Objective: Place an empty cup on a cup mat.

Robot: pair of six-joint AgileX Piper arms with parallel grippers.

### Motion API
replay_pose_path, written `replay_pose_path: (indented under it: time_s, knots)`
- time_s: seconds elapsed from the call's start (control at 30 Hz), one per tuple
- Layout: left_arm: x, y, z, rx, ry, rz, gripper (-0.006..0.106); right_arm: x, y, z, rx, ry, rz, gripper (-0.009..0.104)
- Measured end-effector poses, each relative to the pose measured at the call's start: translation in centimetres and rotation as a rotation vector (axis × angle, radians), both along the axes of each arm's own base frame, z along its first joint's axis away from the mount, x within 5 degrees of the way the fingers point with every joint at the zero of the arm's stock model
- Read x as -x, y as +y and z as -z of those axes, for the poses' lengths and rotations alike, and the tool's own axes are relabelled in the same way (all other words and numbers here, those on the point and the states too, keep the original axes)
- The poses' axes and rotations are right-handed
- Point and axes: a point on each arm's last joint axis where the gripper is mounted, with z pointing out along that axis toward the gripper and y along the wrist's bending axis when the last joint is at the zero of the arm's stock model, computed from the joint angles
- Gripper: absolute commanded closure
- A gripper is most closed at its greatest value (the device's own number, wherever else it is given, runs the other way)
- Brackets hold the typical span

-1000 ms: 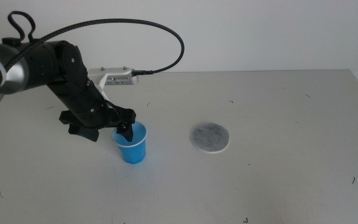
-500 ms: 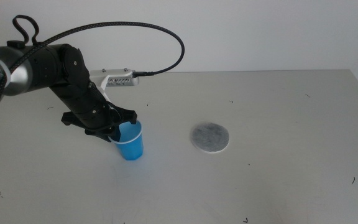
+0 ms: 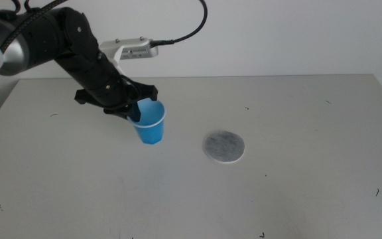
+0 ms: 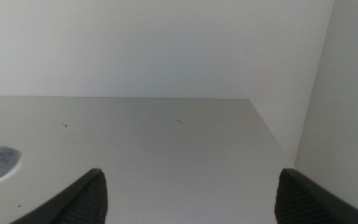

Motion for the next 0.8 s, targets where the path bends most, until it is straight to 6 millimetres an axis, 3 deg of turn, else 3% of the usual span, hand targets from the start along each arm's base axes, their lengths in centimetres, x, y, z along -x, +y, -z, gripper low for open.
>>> replay_pose_path:
  time_s: [0.23, 0.53, 0.63, 0.8]
  knots:
    - [-1.0, -5.5, -2.8, 0.037, -0.058, 0.044, 0.1, 0.0, 0.0, 0.0, 0.0, 0.0, 0.0, 0.001]
    - [-2.5, -13.6, -1.1, 0.0, -0.059, 0.149, 0.1, 0.0, 0.0, 0.0, 0.0, 0.0, 0.0, 0.001]
    - [-2.9, -15.4, 0.6, -0.023, -0.043, 0.162, 0.1, 0.0, 0.0, 0.0, 0.0, 0.0, 0.0, 0.001]
    - [-3.4, -16.4, 2.9, -0.049, -0.007, 0.168, 0.1, 0.0, 0.0, 0.0, 0.0, 0.0, 0.0, 0.001]
